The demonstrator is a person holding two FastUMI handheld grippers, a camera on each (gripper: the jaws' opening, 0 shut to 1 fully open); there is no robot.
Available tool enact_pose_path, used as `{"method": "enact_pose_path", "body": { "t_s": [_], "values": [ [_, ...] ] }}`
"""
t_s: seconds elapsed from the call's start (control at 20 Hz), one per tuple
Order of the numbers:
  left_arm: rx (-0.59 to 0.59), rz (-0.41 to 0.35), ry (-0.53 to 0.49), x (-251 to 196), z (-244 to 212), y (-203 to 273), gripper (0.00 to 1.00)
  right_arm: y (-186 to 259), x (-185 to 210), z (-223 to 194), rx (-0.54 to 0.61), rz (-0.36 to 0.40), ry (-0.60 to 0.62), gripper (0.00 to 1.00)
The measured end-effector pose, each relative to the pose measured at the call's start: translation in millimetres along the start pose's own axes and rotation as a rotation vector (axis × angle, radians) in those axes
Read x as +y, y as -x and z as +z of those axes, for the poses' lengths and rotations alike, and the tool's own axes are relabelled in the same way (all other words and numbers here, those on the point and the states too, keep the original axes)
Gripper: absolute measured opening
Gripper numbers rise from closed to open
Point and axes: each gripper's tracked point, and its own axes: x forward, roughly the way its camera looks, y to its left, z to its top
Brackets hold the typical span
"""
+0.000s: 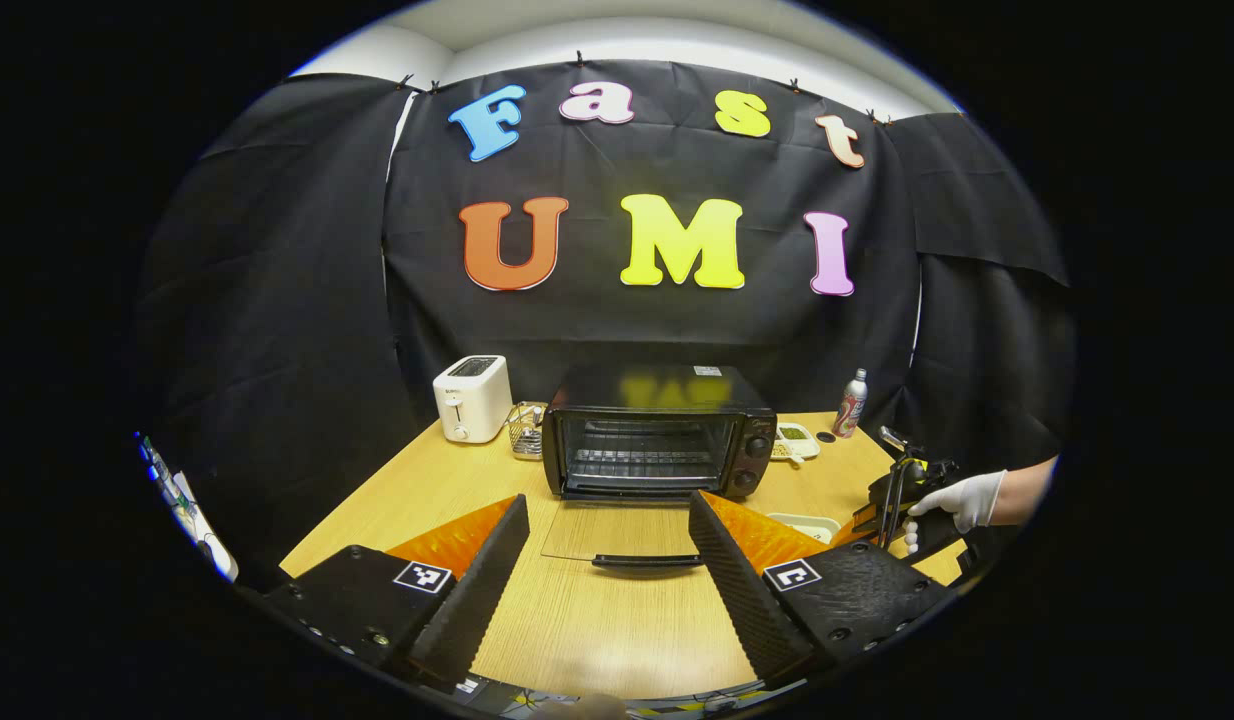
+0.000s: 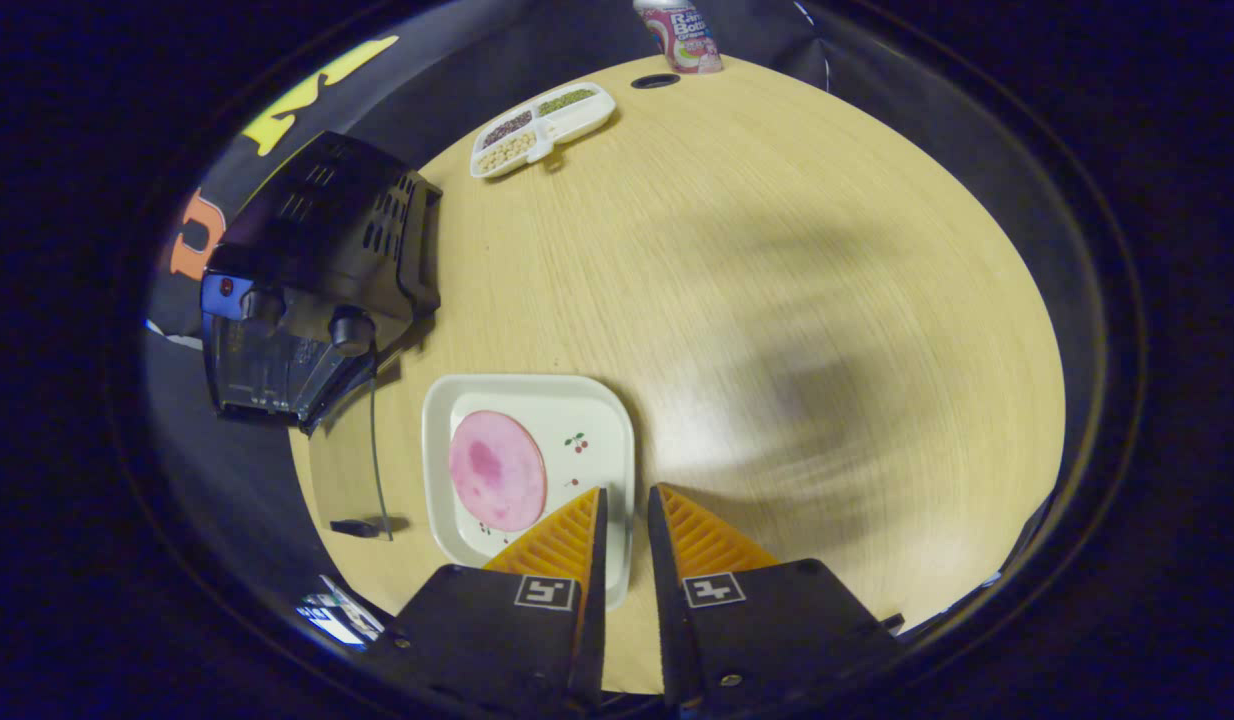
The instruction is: Open the electric oven with the left hand, put the food in, and close the electric oven.
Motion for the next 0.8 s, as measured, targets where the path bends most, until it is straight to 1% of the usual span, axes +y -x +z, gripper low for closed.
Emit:
{"method": "enact_pose_path", "body": {
  "t_s": [0.05,0.1,0.15,0.25,0.3,0.35,0.4,0.45,0.5,0.55,0.6,0.65,0.7,0.75,0.8],
  "values": [
    [0.002,-0.001,0.008,2.3,-1.9,-1.1,0.98,2.1,-2.3,2.8,-0.011,-0.021,-0.003,0.14],
    [0.002,-0.002,0.015,5.6,-1.9,-1.2,0.98,-10.1,-1.6,1.2,-0.014,-0.009,0.011,0.02],
    [0.005,-0.001,0.020,9.2,-1.7,-2.6,0.97,0.6,-1.7,1.9,-0.019,-0.002,0.017,0.04],
    [0.002,0.001,0.024,13.4,-2.2,-4.1,0.98,2.3,-1.0,0.4,-0.023,0.058,-0.024,0.04],
    [0.003,0.008,0.023,18.4,-1.9,-5.2,0.97,5.0,3.5,-1.3,-0.027,0.119,-0.055,0.04],
    [0.003,0.014,0.022,22.6,-0.6,-4.2,0.98,6.0,6.0,-2.1,-0.038,0.173,-0.081,0.00],
    [0.003,0.020,0.021,24.7,0.6,-3.8,0.98,9.3,7.0,-5.3,-0.048,0.217,-0.107,0.04],
    [0.005,0.026,0.019,26.0,0.7,-3.2,0.98,12.5,10.0,-5.8,-0.051,0.264,-0.134,0.02],
    [0.008,0.028,0.015,27.3,1.7,-1.8,0.97,13.3,9.8,-7.1,-0.056,0.291,-0.169,0.00],
    [0.009,0.029,0.010,26.7,1.1,-2.9,0.96,15.5,10.0,-5.3,-0.072,0.325,-0.206,0.02],
    [0.010,0.028,0.004,25.8,2.3,-0.7,0.96,14.3,6.1,-5.8,-0.075,0.329,-0.232,0.04],
    [0.010,0.026,0.000,25.2,3.7,0.5,0.96,17.9,7.1,-4.2,-0.085,0.361,-0.254,0.00],
    [0.009,0.023,-0.004,22.2,4.4,0.6,0.96,17.0,2.5,-5.5,-0.085,0.347,-0.255,0.03],
    [0.010,0.019,-0.008,20.3,4.9,0.8,0.96,18.3,0.1,-6.4,-0.087,0.332,-0.238,0.00],
    [0.006,0.014,-0.013,17.9,4.7,1.6,0.96,18.6,-1.5,-7.3,-0.084,0.302,-0.200,0.00]
  ]
}}
